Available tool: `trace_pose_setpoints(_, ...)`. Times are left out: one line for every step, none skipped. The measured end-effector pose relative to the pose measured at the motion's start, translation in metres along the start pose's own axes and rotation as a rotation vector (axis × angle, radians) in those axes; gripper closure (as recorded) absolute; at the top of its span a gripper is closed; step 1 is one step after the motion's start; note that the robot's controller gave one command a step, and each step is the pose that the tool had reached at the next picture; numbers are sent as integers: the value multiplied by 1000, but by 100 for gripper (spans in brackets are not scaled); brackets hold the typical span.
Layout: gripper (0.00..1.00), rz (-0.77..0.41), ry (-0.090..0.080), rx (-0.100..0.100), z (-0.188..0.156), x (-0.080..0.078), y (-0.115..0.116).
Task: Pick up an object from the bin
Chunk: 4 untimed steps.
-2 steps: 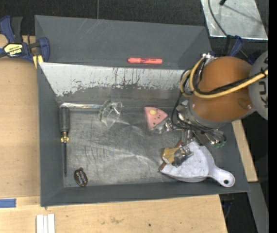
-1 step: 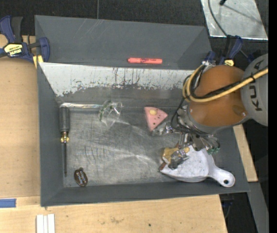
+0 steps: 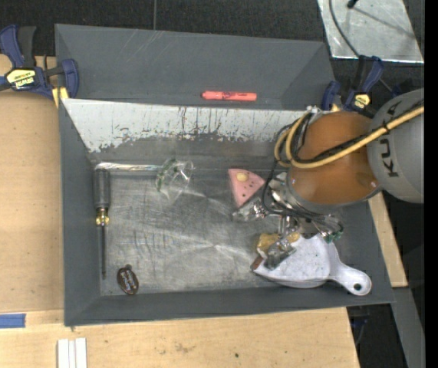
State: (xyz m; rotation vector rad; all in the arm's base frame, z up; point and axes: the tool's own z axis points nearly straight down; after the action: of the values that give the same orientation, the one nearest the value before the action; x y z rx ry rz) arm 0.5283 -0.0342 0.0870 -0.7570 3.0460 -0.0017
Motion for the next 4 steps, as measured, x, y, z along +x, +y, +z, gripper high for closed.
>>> trace_pose_setpoints(100, 160, -15, 5, 10, 39, 4)
trace_pose_setpoints(0, 159, -26, 8, 12, 37, 3)
trace_pose_setpoints(100, 159, -22, 8, 11, 38, 3)
trace_pose_setpoints(0, 159, -21, 6, 12, 38, 4)
